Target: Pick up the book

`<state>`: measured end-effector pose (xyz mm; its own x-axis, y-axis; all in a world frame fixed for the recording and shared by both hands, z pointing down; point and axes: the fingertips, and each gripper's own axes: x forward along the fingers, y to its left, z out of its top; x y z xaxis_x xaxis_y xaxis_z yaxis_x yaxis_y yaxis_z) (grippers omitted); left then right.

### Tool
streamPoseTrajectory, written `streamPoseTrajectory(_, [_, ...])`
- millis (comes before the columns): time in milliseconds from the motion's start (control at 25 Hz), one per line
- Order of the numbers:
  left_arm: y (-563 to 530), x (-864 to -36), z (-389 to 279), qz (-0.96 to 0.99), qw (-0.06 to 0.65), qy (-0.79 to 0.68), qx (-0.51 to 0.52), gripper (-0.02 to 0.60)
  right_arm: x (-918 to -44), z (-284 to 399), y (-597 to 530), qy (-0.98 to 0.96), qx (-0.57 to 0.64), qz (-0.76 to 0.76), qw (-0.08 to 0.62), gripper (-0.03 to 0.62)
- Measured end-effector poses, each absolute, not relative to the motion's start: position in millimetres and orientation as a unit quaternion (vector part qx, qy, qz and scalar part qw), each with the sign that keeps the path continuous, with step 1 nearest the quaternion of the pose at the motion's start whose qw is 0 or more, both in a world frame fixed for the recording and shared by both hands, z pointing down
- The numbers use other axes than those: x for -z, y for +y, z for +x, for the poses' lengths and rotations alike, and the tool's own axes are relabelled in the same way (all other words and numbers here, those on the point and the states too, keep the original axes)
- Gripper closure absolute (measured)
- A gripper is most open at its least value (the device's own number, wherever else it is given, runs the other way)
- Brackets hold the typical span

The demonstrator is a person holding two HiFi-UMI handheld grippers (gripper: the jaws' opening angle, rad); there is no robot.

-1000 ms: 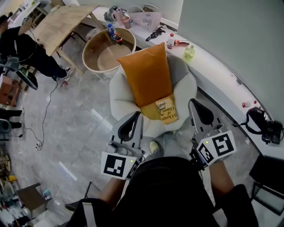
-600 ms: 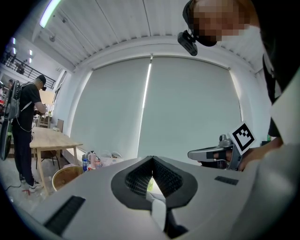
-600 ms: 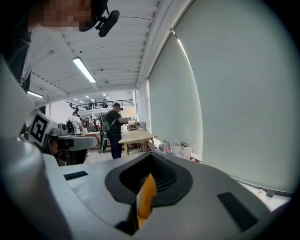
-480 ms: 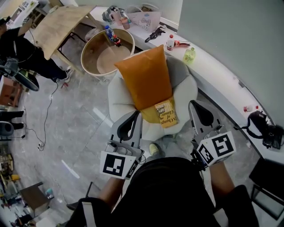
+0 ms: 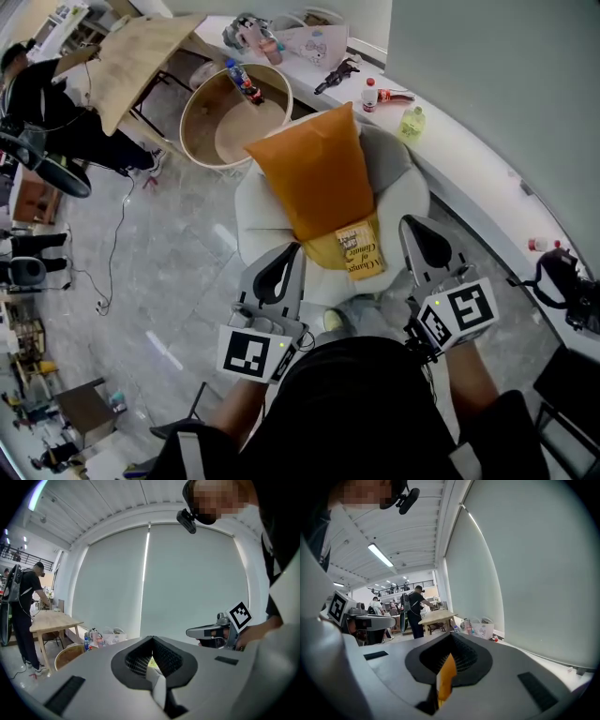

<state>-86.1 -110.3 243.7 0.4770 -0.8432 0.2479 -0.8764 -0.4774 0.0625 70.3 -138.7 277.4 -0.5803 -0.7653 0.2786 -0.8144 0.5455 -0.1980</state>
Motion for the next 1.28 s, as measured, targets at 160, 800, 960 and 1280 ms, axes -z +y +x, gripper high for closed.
streamPoseTrajectory(160, [-119.8, -257.6, -78.4, 0.847, 0.103, -0.51, -0.114, 0.569, -280.6, 80.9, -158.2, -0.874, -0.16, 0.452, 0.08, 0.591])
streamPoseTrajectory(800, [-160.4, -281.8, -41.6, 0.845, 0.107, -0.507, -0.13, 0.569, -309.2, 110.4, -197.0, -0.88, -0.175, 0.436, 0.075, 0.591])
streamPoseTrajectory(960, [-162.3, -293.3, -39.8, 0.846, 0.114, -0.502, -0.139, 0.569, -315.0, 109.7, -199.9, -0.88, -0.178, 0.433, 0.083, 0.591])
streamPoseTrajectory(1280, [-169.5, -357.1, -57.6, 0.837, 0.171, -0.497, -0.153, 0.569, -362.9, 91.0, -212.1, -0.874, -0.205, 0.422, 0.126, 0.591])
